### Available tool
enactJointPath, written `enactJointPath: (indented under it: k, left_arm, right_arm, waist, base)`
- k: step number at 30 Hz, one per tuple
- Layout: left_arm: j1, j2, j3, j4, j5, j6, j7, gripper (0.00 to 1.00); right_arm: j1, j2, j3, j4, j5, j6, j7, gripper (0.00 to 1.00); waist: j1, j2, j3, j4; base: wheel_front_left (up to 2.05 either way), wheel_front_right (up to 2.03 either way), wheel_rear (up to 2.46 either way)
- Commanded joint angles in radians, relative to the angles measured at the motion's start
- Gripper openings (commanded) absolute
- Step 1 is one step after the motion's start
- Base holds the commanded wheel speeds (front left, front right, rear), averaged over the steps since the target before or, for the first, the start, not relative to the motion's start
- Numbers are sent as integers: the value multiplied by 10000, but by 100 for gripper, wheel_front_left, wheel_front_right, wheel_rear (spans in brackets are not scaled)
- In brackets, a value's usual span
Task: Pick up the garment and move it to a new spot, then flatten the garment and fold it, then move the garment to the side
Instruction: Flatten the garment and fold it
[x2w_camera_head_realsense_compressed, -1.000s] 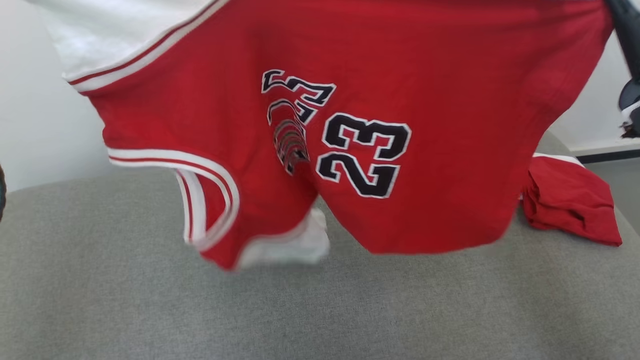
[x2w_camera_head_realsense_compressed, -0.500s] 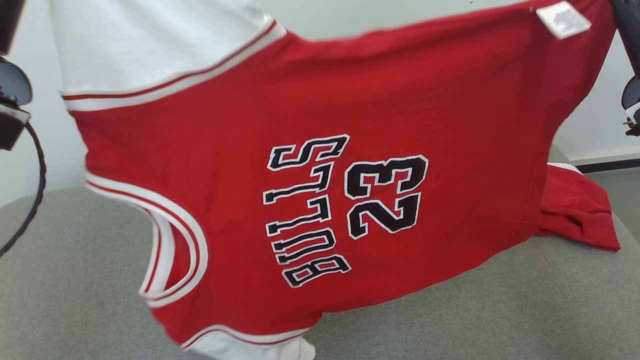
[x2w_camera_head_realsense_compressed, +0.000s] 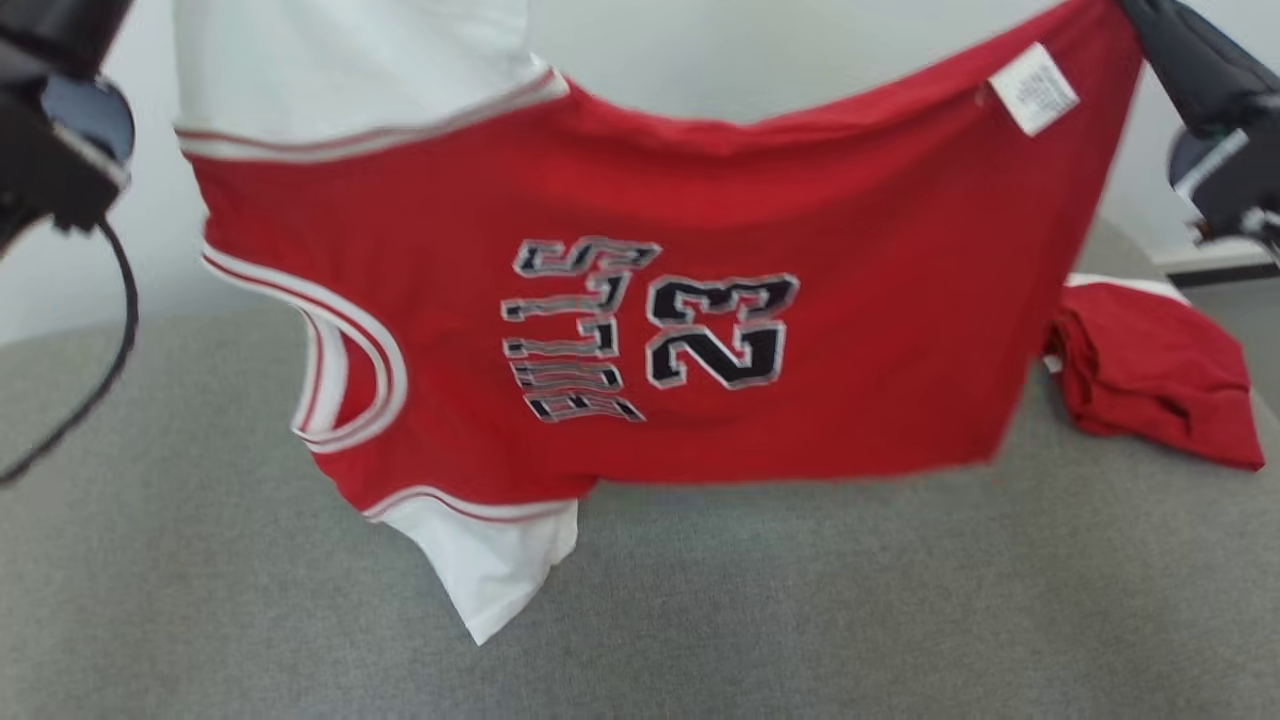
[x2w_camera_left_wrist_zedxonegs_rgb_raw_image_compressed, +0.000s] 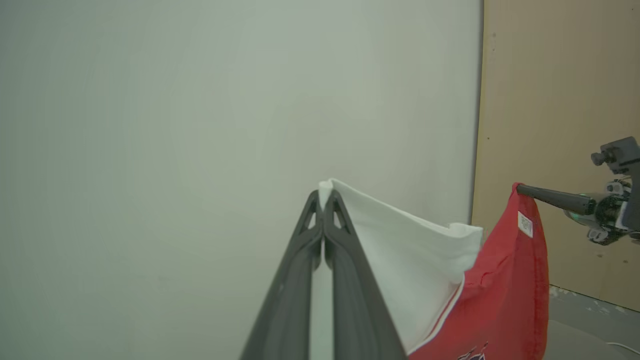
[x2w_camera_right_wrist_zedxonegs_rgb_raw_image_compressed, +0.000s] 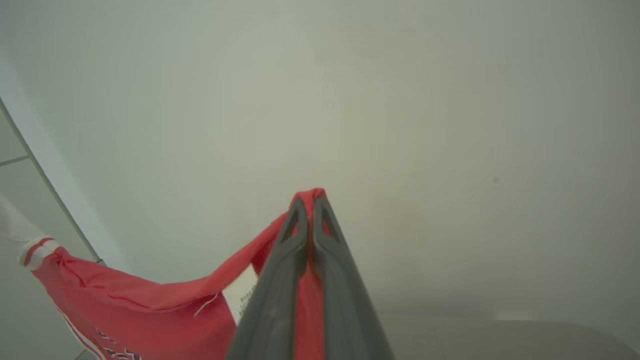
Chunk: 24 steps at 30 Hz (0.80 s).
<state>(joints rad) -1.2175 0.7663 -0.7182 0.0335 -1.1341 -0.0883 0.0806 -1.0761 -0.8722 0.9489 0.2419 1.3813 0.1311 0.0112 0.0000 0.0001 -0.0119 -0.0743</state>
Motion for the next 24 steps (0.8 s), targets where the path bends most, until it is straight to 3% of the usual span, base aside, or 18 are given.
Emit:
enactJointPath:
  k: [1, 4, 8, 12, 15, 19, 22, 24]
  left_arm:
    - [-497, -184, -63, 444, 218, -67, 38, 0]
    - [-1850, -917, -353, 1922, 1083, -234, -155, 0]
    - [-3613, -1649, -590, 3755, 2499, -297, -1191, 0]
    - [-5290, -2094, -750, 5579, 4065, -249, -2819, 0]
    - [-6576, -2373, -724, 6381, 5140, -87, -3366, 0]
    - [-7885, -2641, 178, 5530, 6590, 185, -3450, 0]
    - [-7793, -2887, 1314, 4300, 7328, 217, -3440, 0]
    - [-7114, -3191, 1903, 3803, 7422, -14, -3440, 0]
  right_arm:
    - [-486, 364, 73, 364, -62, -9, 255, 0]
    - [-1792, 1331, 214, 1759, -462, -6, 832, 0]
    - [-3487, 2463, 157, 3415, -1087, -4, 697, 0]
    - [-5055, 3671, -11, 5112, -1769, -6, -440, 0]
    - [-6031, 4247, -126, 6131, -2304, -6, -1786, 0]
    - [-7145, 4492, -540, 6956, -2835, -6, -2694, 0]
    - [-7490, 4310, -955, 6865, -3262, -6, -2768, 0]
    - [-7237, 4201, -1295, 6696, -3517, -4, -2768, 0]
  waist:
    - [0, -1, 677, 22]
    - [0, -1, 2055, 138]
    - [0, -1, 3531, 201]
    - [0, -1, 4553, -164]
    - [0, -1, 5171, -400]
    - [0, -1, 6192, -385]
    - [0, -1, 6927, -188]
    - [0, -1, 7311, -2]
  base:
    - [0, 0, 0]
    - [0, 0, 0]
    - [0, 0, 0]
    - [0, 0, 0]
    - [0, 0, 0]
    - [0, 0, 0]
    - [0, 0, 0]
    - [0, 0, 0]
